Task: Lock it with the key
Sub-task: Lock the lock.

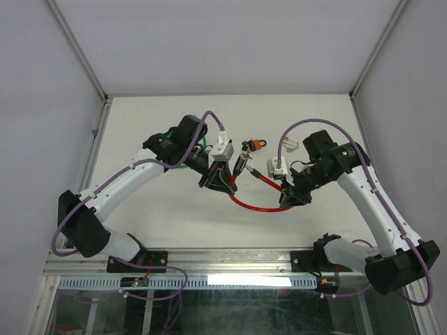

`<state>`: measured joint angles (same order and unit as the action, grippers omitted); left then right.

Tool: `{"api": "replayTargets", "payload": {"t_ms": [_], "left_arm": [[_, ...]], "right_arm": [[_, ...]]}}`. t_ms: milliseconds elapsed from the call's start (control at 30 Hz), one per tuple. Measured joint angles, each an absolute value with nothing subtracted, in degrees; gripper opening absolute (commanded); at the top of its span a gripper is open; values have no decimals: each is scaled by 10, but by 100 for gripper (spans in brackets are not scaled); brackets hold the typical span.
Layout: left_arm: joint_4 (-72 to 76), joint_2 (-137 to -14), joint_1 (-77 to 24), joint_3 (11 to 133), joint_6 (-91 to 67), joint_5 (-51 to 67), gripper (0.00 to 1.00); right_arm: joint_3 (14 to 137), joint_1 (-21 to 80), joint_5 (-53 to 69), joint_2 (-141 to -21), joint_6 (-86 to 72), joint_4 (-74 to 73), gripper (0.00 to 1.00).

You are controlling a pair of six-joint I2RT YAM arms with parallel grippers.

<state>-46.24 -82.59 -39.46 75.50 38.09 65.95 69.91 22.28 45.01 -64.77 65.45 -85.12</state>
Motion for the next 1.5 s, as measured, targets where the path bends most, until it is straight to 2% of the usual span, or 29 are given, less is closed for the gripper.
{"api": "replayTargets", "payload": {"t_ms": [1500], "left_arm": [[-458, -826, -398, 755, 366, 631, 0]], "right_arm": [[702, 223, 454, -641, 655, -854, 0]]}}
